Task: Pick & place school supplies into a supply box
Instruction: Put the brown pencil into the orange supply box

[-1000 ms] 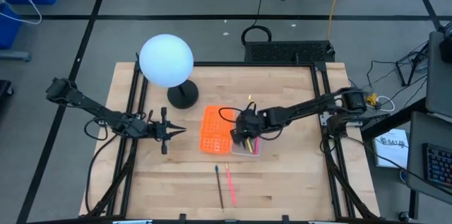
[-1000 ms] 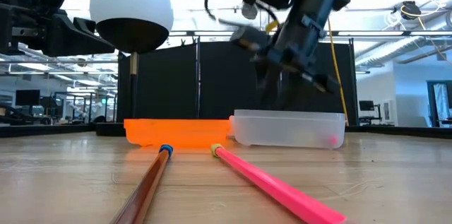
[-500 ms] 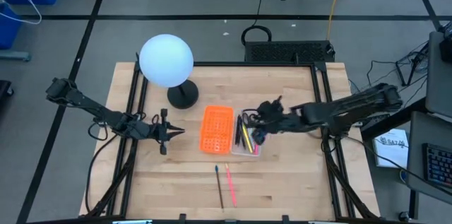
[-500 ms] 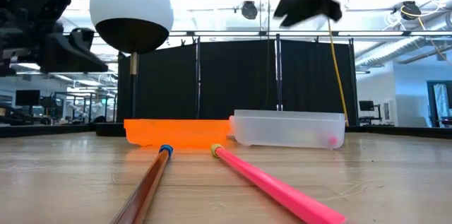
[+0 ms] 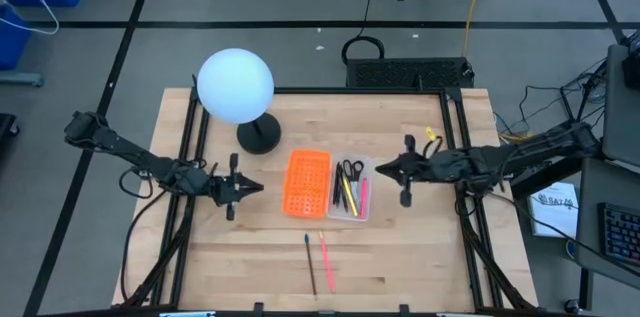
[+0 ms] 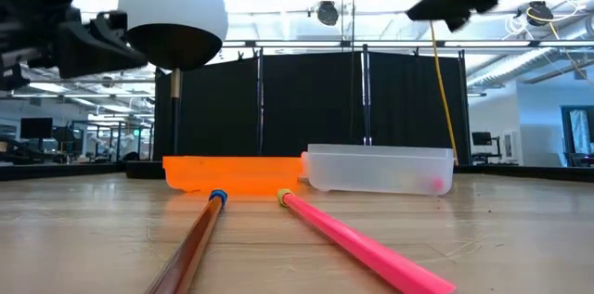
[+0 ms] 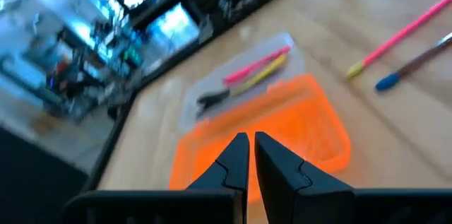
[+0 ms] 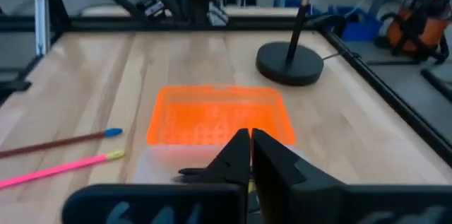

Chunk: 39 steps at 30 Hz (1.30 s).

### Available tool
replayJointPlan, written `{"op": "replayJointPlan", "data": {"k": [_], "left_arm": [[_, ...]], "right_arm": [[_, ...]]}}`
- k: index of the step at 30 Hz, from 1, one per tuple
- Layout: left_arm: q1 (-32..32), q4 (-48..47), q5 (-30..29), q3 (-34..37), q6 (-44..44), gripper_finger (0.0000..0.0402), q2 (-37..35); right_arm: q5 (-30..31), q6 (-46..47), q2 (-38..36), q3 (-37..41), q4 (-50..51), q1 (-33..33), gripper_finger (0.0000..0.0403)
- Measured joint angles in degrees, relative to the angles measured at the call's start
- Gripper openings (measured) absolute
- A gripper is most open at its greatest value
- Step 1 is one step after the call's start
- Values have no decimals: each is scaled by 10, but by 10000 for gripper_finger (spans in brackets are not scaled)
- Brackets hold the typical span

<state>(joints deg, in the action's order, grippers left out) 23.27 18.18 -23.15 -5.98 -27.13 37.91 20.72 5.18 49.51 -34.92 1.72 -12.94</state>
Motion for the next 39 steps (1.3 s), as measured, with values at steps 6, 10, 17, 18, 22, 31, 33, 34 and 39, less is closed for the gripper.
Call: {"op": "replayJointPlan", "data": {"k": [6, 10, 17, 18, 22, 31, 33, 34, 39], "left_arm": [[0, 75, 16, 0, 13, 33, 0], [0, 98, -29, 0, 108, 33, 0], [0, 85, -94, 0, 167, 33, 0], [0, 86, -104, 0, 180, 33, 0], [0, 86, -137, 0, 232, 33, 0], [0, 86, -235, 0, 294, 33, 0], [0, 86, -267, 0, 337, 33, 0], [0, 86, -282, 0, 359, 33, 0], [-1, 73, -398, 0, 543, 32, 0]], "right_arm": [[-13, 4, -112, 143, -116, 13, 2], [-13, 12, -177, 187, -136, 22, 1], [-15, 3, -268, 216, -116, 25, 0], [-15, -7, -274, 220, -116, 25, 0], [-31, -17, -284, 234, -117, 25, 0], [-59, -59, -284, 294, -175, 24, 0], [-59, -60, -284, 310, -203, 24, 0], [-59, -62, -284, 315, -223, 24, 0], [-59, -78, -284, 326, -243, 24, 0]]}}
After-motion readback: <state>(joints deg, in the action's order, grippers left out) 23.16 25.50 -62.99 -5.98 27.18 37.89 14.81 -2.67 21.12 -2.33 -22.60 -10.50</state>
